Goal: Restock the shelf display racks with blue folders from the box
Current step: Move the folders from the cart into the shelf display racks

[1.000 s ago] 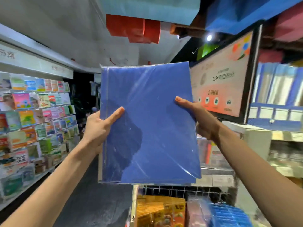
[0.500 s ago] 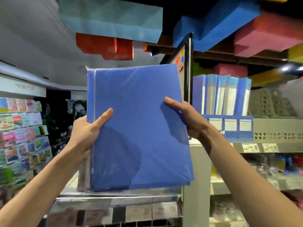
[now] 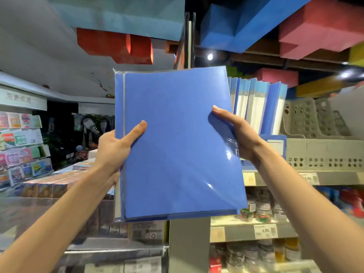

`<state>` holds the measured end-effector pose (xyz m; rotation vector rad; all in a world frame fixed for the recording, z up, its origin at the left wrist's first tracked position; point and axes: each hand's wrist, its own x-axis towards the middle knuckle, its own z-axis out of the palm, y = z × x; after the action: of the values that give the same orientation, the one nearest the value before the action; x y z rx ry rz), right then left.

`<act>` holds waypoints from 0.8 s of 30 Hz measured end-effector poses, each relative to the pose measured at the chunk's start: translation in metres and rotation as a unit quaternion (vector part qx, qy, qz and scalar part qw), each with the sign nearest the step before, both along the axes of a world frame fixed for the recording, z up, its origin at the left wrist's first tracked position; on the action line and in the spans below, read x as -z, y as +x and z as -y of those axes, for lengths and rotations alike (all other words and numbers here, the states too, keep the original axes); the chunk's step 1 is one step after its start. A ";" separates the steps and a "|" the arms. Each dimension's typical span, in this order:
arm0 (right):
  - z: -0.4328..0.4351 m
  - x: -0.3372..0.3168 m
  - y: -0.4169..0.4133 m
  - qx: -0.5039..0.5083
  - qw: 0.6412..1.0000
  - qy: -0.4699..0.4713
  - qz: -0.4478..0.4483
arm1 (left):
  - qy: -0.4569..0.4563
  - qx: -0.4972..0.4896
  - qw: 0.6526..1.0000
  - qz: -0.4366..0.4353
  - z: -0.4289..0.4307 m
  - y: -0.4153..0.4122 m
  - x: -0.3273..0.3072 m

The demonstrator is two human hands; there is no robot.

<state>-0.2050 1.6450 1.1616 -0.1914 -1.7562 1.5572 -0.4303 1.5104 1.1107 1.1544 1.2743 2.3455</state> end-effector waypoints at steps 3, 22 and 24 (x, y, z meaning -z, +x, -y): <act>-0.011 0.009 0.015 0.029 1.000 -0.001 -0.009 | -0.002 0.006 1.000 -0.005 -0.013 0.012 0.004; -0.166 -0.018 0.123 -0.049 0.998 0.050 0.000 | 0.041 -0.094 0.993 -0.054 -0.120 0.146 -0.027; -0.184 -0.027 0.144 -0.040 0.998 0.052 -0.002 | 0.060 -0.096 0.991 -0.071 -0.142 0.170 -0.037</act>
<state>-0.0607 1.8292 1.1889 -0.0671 -1.8565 1.5165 -0.2605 1.6528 1.1472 1.3096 1.3616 2.5502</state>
